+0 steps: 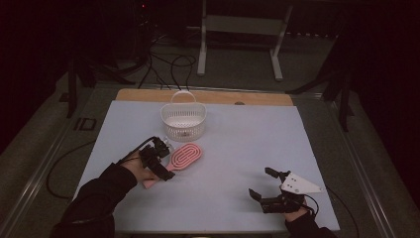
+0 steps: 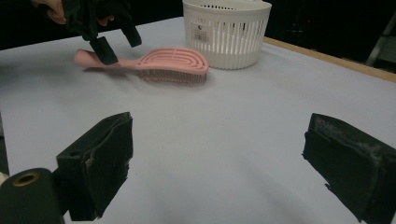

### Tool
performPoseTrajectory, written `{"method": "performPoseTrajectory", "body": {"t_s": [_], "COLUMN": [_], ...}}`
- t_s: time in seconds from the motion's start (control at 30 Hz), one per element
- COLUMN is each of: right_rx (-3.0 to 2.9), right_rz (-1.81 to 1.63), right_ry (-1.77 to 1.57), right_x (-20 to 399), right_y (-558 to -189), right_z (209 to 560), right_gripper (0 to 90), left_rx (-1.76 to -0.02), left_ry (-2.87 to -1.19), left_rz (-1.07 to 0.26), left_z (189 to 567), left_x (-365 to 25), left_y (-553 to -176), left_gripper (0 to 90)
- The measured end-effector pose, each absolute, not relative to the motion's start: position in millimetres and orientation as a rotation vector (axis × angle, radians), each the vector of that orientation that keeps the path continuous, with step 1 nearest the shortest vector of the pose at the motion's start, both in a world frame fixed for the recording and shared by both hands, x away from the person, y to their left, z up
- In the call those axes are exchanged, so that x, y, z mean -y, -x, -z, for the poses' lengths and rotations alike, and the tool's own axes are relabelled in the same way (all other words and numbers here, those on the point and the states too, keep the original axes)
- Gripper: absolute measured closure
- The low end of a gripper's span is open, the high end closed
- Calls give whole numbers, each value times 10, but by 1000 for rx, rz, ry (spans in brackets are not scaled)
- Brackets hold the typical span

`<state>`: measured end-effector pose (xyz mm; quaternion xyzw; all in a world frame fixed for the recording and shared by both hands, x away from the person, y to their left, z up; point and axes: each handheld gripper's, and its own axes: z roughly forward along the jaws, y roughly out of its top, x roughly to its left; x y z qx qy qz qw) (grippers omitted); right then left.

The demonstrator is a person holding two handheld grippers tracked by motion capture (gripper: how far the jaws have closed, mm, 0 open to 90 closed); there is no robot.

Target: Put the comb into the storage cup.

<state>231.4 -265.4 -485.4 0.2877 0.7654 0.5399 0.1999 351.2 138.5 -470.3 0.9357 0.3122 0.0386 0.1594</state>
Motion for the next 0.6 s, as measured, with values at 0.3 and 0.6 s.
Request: {"method": "performPoseTrajectory", "body": {"t_s": [0.3, 0.6], "right_rx": [-2140, -2146], "right_rz": [-1509, -1504], "right_ry": [-794, -802], "right_x": [2650, 2650], "right_y": [-2312, -2312], "right_z": [4849, 4853], "right_gripper": [83, 83], "left_rx": [-945, -962], "left_ry": [-2704, -2724], "left_rz": [-92, -64], "left_z": [4749, 4801], "left_x": [-1356, -1312], "left_y": [-3547, -3596], "left_gripper": [244, 351]}}
